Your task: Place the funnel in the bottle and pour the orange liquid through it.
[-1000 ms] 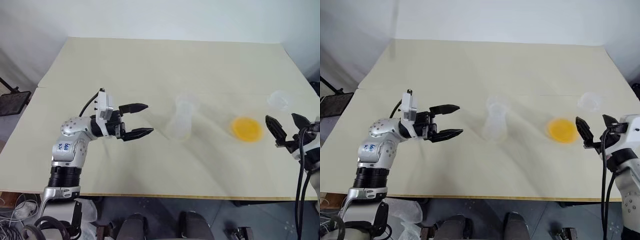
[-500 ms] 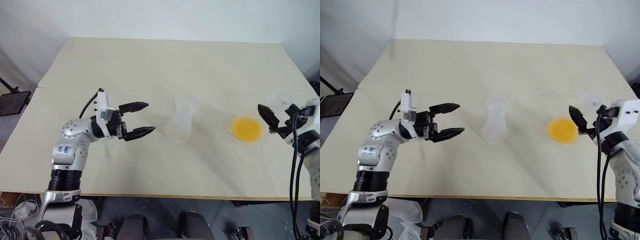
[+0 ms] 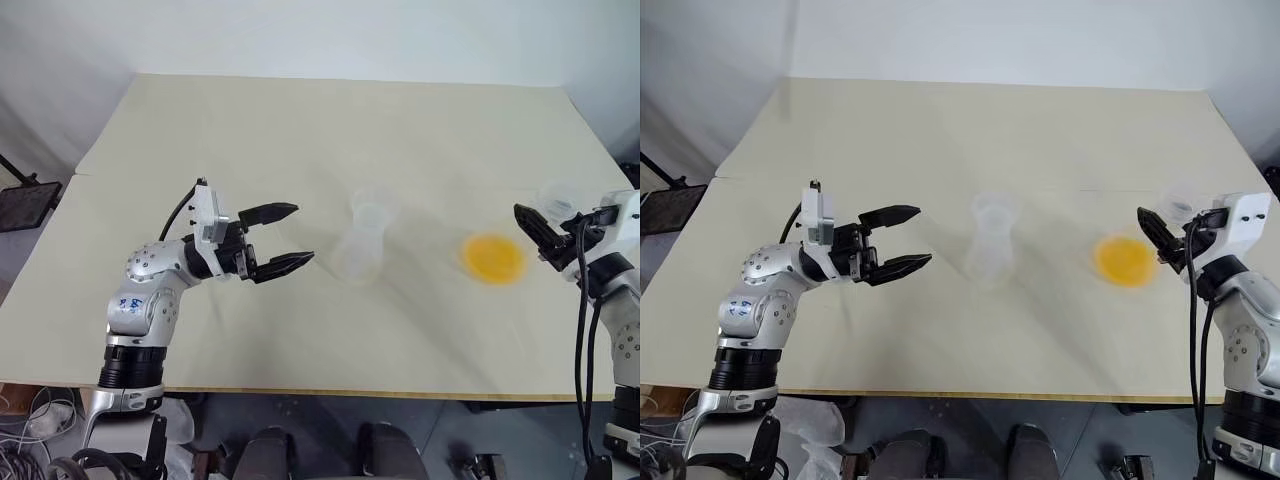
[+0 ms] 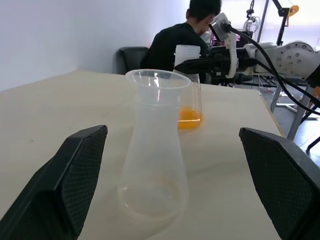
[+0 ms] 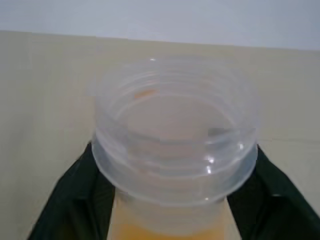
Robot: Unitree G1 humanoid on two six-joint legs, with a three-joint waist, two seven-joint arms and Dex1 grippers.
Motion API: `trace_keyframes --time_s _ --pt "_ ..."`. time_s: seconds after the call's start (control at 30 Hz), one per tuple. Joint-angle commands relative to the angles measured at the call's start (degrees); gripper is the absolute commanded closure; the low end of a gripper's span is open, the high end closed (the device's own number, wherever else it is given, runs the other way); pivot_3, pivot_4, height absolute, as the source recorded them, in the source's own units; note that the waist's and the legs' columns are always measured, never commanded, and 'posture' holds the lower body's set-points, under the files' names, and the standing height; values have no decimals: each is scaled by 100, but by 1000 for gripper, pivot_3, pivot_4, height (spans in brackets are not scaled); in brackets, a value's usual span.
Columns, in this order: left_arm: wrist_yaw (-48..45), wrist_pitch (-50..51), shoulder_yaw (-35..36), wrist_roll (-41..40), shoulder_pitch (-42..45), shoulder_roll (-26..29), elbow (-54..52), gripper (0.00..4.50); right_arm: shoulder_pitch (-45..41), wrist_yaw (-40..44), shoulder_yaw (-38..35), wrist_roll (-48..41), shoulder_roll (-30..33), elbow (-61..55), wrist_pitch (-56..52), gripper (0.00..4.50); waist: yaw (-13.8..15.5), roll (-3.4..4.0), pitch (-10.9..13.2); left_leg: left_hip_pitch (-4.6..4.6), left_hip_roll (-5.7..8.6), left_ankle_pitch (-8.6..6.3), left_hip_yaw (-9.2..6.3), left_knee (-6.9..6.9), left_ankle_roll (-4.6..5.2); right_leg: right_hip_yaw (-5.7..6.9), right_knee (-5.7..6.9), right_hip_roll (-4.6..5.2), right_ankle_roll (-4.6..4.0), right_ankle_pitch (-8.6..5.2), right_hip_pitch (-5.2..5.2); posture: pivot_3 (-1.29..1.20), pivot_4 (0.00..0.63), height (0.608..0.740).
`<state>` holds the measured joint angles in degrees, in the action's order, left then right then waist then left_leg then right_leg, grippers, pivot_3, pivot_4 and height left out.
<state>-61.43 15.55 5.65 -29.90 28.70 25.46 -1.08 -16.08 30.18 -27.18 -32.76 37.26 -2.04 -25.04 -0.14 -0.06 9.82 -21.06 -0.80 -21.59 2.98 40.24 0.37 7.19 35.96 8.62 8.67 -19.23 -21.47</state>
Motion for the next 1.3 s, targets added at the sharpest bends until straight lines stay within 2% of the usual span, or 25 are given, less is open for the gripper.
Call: trace_keyframes --time_s 0.03,0.33,0.43,0.6,0.7,0.83,1.3 --pt "27 -65 67 -158 -41 20 -239 0 -71 113 -29 -45 -18 -104 167 2028 1 0 0 0 0 0 0 0 0 0 0 0 0 0 0 0 150 740" --pt "59 -81 56 -144 -75 7 -209 0 -285 226 208 65 -103 -639 556 2028 -5 7 4 0 -1 0 -1 0 0 -1 0 0 0 0 -2 0 150 740" --pt "77 -108 35 -127 -66 -31 -168 0 -575 -187 786 551 265 -955 -185 2028 -14 9 5 1 -2 0 -4 -1 0 -2 0 0 0 0 -4 0 150 740" --pt "95 -168 -11 -78 -82 -102 -110 0 -1065 -372 1314 870 313 -1386 -443 2028 -7 9 5 -2 -2 0 -13 0 0 0 0 -1 0 0 -6 0 150 740" --pt "138 -224 -36 -34 -116 -152 -59 0 -1219 -225 2095 1810 534 -1548 190 2028 3 9 5 -6 2 0 -12 0 0 3 -1 2 0 0 -6 0 150 740" --pt "177 -273 -62 -2 -160 -177 -46 0 -1457 -348 2662 2716 571 -1477 804 2028 -6 9 5 -11 3 0 -10 -1 0 8 -4 3 0 0 -6 0 150 740" --pt "328 -392 -137 90 -174 -232 -20 0 -1984 -797 3183 4542 437 -889 2319 2028 -22 9 5 -11 0 0 -12 -1 0 14 -4 3 0 0 -6 0 150 740"
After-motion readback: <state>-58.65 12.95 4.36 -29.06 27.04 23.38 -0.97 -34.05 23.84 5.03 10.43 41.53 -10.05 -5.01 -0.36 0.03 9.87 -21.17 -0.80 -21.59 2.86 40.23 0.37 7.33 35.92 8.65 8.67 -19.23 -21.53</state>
